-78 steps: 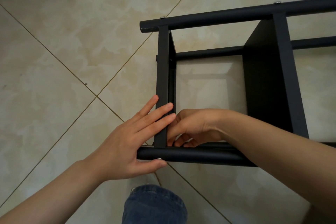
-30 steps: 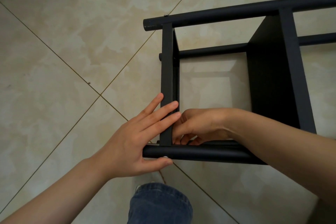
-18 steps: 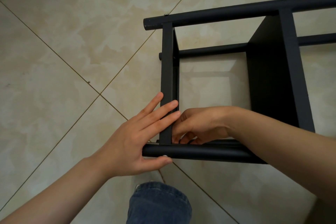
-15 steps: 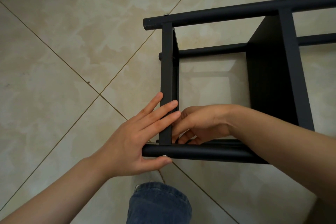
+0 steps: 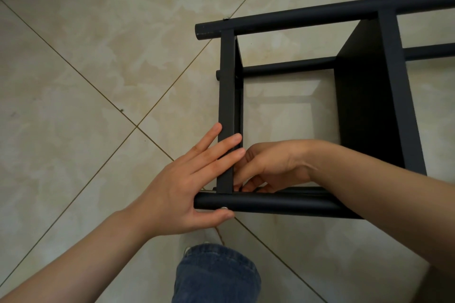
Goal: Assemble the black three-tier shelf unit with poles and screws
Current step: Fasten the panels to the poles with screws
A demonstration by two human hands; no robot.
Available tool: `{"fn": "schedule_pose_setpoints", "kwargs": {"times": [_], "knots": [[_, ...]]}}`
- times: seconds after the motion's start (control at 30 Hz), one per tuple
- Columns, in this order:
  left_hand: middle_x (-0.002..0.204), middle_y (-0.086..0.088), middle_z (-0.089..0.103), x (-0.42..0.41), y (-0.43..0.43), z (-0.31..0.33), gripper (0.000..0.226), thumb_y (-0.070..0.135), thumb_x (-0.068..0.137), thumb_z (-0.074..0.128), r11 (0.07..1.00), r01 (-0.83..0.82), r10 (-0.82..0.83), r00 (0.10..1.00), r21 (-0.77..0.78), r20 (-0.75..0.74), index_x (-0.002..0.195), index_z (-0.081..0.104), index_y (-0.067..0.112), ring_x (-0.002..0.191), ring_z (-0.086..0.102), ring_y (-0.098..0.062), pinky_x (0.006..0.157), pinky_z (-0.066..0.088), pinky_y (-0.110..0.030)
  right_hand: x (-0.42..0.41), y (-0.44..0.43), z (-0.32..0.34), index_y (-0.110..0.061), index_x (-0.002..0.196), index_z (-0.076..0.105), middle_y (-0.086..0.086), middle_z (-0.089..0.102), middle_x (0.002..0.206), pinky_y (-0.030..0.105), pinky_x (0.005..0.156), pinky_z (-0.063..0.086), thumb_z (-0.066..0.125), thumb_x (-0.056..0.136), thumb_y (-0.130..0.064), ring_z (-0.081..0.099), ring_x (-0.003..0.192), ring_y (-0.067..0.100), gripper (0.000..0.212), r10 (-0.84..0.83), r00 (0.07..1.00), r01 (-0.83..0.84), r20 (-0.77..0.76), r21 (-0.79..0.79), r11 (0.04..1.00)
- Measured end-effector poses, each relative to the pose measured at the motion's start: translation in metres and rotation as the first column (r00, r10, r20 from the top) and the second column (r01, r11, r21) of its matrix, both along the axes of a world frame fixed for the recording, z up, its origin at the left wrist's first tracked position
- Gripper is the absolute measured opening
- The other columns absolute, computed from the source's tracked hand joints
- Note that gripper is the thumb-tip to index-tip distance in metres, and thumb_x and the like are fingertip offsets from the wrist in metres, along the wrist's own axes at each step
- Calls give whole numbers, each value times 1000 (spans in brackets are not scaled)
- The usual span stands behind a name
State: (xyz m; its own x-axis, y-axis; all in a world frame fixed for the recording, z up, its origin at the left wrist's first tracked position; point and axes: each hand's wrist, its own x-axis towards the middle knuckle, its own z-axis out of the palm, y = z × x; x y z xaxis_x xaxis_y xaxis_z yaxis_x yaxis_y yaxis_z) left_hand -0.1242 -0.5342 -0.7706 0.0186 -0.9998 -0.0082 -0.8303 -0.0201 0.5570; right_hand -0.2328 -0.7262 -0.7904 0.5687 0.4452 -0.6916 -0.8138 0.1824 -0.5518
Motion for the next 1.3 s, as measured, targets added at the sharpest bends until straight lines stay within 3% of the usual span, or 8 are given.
{"fn": "schedule_pose_setpoints", "kwargs": {"times": [0.17,0.37,0.6,0.87,0.93,1.0,1.13,1.3], "knots": [[168,5,22,-1,0,1,82,50,90,65,1000,-3,3,1000,-2,6,157,30,17,157,11,-28,120,25,-19,1,3,0,-16,84,72,0,67,82,27,79,45,66,91,-17,58,77,12,9,22,1000,-22,2,-86,996],[168,4,23,0,-1,1,80,48,90,67,1000,-3,3,1000,-13,-2,156,32,16,157,11,-28,120,25,-20,1,-3,1,-17,95,73,2,68,95,32,86,47,67,91,-17,61,88,15,8,25,1000,-25,-8,-46,999],[167,4,25,-2,0,0,81,44,88,71,1000,-28,27,998,-12,-48,155,36,16,157,11,-26,122,20,-21,2,5,7,-18,82,71,-1,67,81,33,84,47,66,90,-16,59,82,14,9,14,1000,-18,-23,-150,988],[163,12,33,-28,17,-1,79,35,82,77,944,-330,314,914,-20,-258,152,44,23,148,36,-11,115,36,-24,-7,16,28,-12,97,72,4,73,91,32,85,56,59,95,-22,67,84,15,17,-26,995,63,96,-396,916],[158,20,39,-39,23,-3,86,36,78,80,886,-462,443,812,44,-381,154,40,37,144,41,-5,109,44,-22,-10,17,36,-14,93,73,4,73,94,28,81,55,57,96,-23,68,88,17,18,-24,990,87,137,-479,873],[148,24,51,-50,27,-4,96,32,74,90,783,-587,581,573,205,-578,152,36,46,136,50,-2,104,48,-21,-16,18,43,-10,100,75,8,73,102,32,88,54,57,97,-24,67,96,21,23,-32,986,119,166,-546,829],[116,13,74,-70,27,-11,74,38,58,85,602,-663,706,182,444,-684,128,61,31,106,69,0,80,53,-11,-30,21,57,-11,97,76,8,72,95,29,79,50,58,97,-28,64,86,15,25,-27,978,157,208,-642,750],[101,13,78,-85,25,-9,57,57,64,71,549,-600,759,67,582,-647,109,72,21,105,69,-3,96,50,-27,-52,27,71,-20,108,72,-1,70,101,31,85,55,56,98,-30,64,93,15,22,111,974,98,198,-807,582]]}}
